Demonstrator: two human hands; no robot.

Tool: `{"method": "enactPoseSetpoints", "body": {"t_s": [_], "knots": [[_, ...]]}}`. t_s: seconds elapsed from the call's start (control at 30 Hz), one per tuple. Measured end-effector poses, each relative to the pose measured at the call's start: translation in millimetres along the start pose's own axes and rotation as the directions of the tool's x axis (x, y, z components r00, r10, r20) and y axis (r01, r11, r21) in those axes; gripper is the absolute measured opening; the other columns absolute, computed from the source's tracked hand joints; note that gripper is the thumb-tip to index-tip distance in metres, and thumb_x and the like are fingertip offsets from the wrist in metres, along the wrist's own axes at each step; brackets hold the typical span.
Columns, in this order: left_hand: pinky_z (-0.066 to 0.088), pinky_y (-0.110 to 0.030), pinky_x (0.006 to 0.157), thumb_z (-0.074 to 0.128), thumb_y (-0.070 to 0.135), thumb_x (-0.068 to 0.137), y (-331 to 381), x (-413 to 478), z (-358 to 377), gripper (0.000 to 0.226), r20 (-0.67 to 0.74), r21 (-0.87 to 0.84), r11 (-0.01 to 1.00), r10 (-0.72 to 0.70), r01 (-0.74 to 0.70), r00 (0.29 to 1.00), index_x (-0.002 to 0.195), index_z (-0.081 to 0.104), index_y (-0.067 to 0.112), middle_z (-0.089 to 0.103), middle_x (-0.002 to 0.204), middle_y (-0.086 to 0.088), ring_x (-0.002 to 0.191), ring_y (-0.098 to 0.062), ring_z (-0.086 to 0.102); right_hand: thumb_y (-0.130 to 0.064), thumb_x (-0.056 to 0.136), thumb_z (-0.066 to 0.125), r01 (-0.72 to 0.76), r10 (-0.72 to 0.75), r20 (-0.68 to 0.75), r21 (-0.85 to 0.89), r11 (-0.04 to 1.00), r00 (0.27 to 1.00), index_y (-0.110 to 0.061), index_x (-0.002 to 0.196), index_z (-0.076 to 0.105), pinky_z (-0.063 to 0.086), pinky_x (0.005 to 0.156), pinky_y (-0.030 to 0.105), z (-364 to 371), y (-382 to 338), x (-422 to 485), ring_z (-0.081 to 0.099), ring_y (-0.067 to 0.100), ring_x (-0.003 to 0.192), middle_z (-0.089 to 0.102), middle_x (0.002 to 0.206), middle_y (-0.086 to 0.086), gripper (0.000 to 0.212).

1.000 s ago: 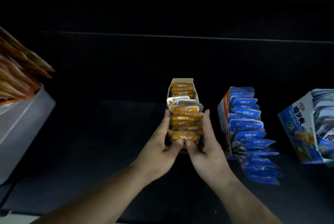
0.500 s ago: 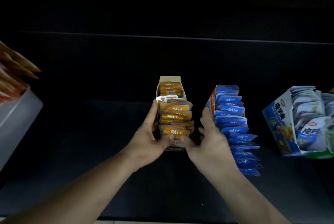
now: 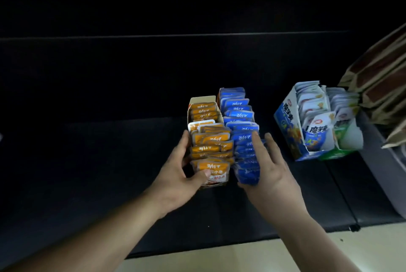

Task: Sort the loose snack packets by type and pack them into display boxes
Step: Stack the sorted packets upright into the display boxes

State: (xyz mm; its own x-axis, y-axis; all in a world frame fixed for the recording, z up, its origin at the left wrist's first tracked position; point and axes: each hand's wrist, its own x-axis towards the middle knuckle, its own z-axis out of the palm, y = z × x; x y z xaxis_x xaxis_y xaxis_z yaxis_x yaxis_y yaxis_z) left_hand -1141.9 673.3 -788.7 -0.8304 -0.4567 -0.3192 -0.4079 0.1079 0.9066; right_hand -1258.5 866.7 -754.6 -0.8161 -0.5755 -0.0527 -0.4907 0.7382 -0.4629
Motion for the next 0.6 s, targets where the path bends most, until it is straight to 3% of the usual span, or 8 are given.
{"method": "enactPoseSetpoints", "body": {"t_s": [0.1,0.2,0.27,0.37,0.47,0.6], "knots": [[0.04,-0.015,0.103,0.081,0.022,0.088,10,11,14,0.11,0.006,0.011,1.0,-0.017,0.017,1.0,0.159,0.003,0.054,0.049,0.123,0.049,0.127,0.015,0.05,-0.04,0.081,0.083,-0.018,0.019,-0.11,0.008,1.0,0.994,-0.042,0.161,0.014,0.053,0.095,0.042,-2,15,14,0.03,0.022,0.152,0.015,0.171,-0.005,0.105],[0.039,-0.004,0.09,0.08,0.025,0.09,20,25,27,0.106,0.006,0.015,1.0,-0.023,0.023,1.0,0.16,0.004,0.05,0.047,0.127,0.041,0.108,0.026,0.045,-0.039,0.079,0.085,-0.042,0.035,-0.136,-0.051,0.998,0.99,-0.034,0.16,0.025,0.051,0.098,0.045,-9,26,34,0.03,0.025,0.151,0.021,0.169,-0.001,0.101],[0.038,-0.001,0.078,0.079,0.028,0.091,25,33,36,0.102,0.012,0.013,1.0,-0.019,0.019,1.0,0.161,0.008,0.049,0.048,0.134,0.034,0.102,0.027,0.045,-0.037,0.081,0.084,-0.078,0.068,-0.121,-0.079,0.994,0.99,-0.029,0.161,0.025,0.046,0.107,0.045,-13,29,41,0.022,0.024,0.155,0.018,0.17,0.0,0.099],[0.04,-0.002,0.073,0.077,0.027,0.093,32,46,50,0.092,0.012,0.014,1.0,-0.002,0.001,1.0,0.158,0.016,0.053,0.054,0.125,0.036,0.094,0.03,0.049,-0.031,0.074,0.09,-0.051,0.025,-0.155,-0.161,0.986,0.988,-0.016,0.158,0.035,0.032,0.122,0.047,-12,34,40,0.022,0.031,0.156,0.028,0.167,0.011,0.101],[0.039,-0.006,0.082,0.076,0.025,0.093,41,57,60,0.089,0.027,0.005,1.0,0.012,-0.012,1.0,0.156,0.02,0.055,0.057,0.132,0.029,0.1,0.022,0.05,-0.025,0.062,0.097,-0.033,-0.009,-0.207,-0.198,0.98,0.978,-0.01,0.149,0.049,0.04,0.116,0.054,-9,44,31,0.04,0.037,0.147,0.049,0.154,0.017,0.101],[0.043,-0.015,0.095,0.076,0.026,0.093,44,64,71,0.087,0.043,0.004,0.999,0.035,-0.035,0.998,0.154,0.022,0.057,0.052,0.144,0.022,0.118,0.01,0.052,-0.027,0.066,0.096,-0.048,0.008,-0.223,-0.174,0.984,0.975,-0.015,0.15,0.05,0.046,0.111,0.048,-19,53,30,0.039,0.03,0.149,0.048,0.156,0.01,0.096]]}}
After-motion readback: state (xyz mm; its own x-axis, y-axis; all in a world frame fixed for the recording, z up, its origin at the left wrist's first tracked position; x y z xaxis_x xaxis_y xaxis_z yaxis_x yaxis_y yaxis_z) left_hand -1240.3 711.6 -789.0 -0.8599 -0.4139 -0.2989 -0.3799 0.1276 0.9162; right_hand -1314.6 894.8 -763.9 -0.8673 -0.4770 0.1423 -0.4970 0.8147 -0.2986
